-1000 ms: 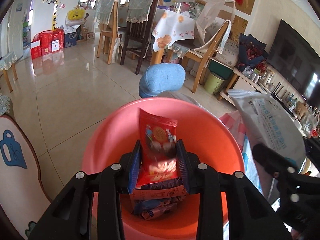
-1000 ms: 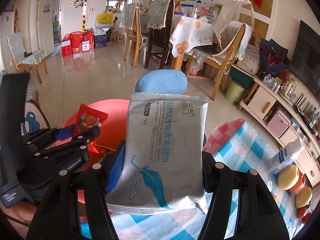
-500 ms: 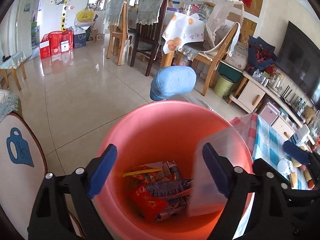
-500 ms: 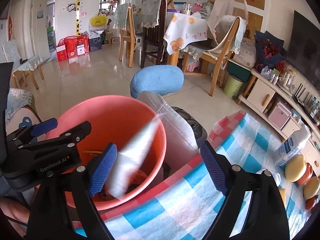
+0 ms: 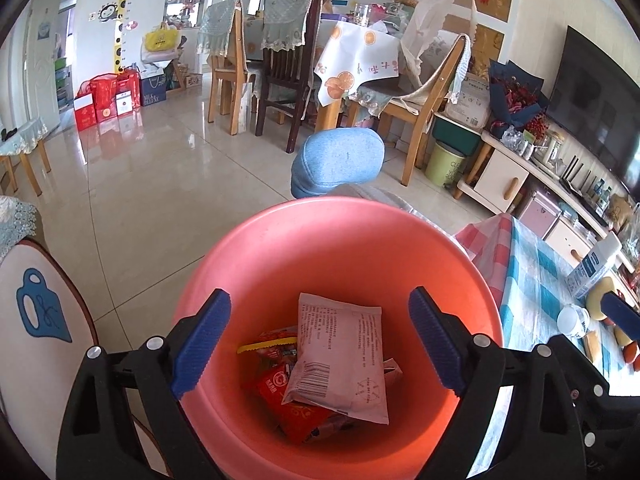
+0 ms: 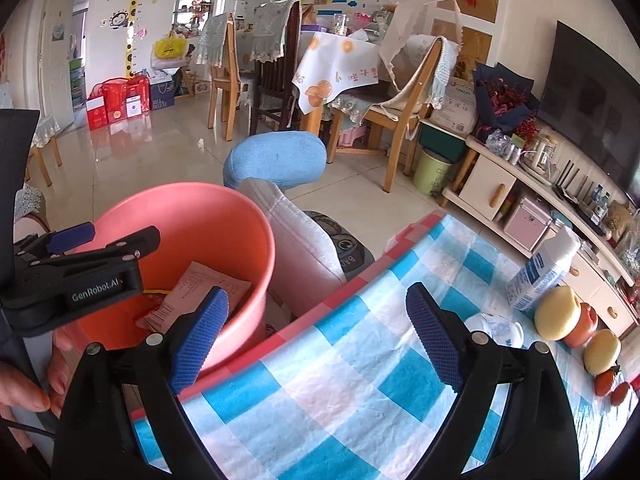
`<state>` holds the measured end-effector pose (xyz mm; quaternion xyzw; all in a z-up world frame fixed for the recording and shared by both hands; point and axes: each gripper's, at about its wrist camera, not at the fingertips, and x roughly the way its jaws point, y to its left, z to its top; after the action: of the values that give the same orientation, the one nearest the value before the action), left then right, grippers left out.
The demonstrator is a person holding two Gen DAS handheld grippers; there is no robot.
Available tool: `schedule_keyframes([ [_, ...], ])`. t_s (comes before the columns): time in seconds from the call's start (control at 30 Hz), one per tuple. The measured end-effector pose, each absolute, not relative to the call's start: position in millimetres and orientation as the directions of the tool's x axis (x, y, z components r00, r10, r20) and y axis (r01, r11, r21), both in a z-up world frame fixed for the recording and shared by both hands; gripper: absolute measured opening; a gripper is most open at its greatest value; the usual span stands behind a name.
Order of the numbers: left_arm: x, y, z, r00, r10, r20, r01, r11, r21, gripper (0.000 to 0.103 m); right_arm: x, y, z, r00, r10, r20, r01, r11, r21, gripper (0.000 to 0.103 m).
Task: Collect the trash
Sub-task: 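Move both open tools back over the table toward the remaining items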
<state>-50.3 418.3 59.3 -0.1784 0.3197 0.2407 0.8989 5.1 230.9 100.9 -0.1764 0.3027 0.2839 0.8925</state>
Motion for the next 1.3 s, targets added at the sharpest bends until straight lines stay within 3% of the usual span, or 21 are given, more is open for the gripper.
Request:
schedule_keyframes([
  [0.67, -34.5, 358.0, 78.5, 0.709, 0.322, -0.628, -0.456, 0.888, -0.06, 0.09, -6.0, 133.9, 84.1, 0.722, 0.293, -0.627, -0.475, 0.869, -0.14, 0.092],
  [1.2, -33.1, 312.9, 88.0, 0.723, 0.342, -0.601, -0.386, 0.921, 0.059, 0.091, -16.3, 14.1, 78.5, 0.768, 0.221, -0.601, -0.285, 0.958, -0.013, 0.092],
  [1.3, -30.2, 298.3, 89.1, 0.739, 0.301, -0.603, -0.328, 0.942, 0.068, 0.091, -17.5, -8.9, 71.3, 0.77, 0.198, -0.606, -0.255, 0.967, -0.008, 0.092],
])
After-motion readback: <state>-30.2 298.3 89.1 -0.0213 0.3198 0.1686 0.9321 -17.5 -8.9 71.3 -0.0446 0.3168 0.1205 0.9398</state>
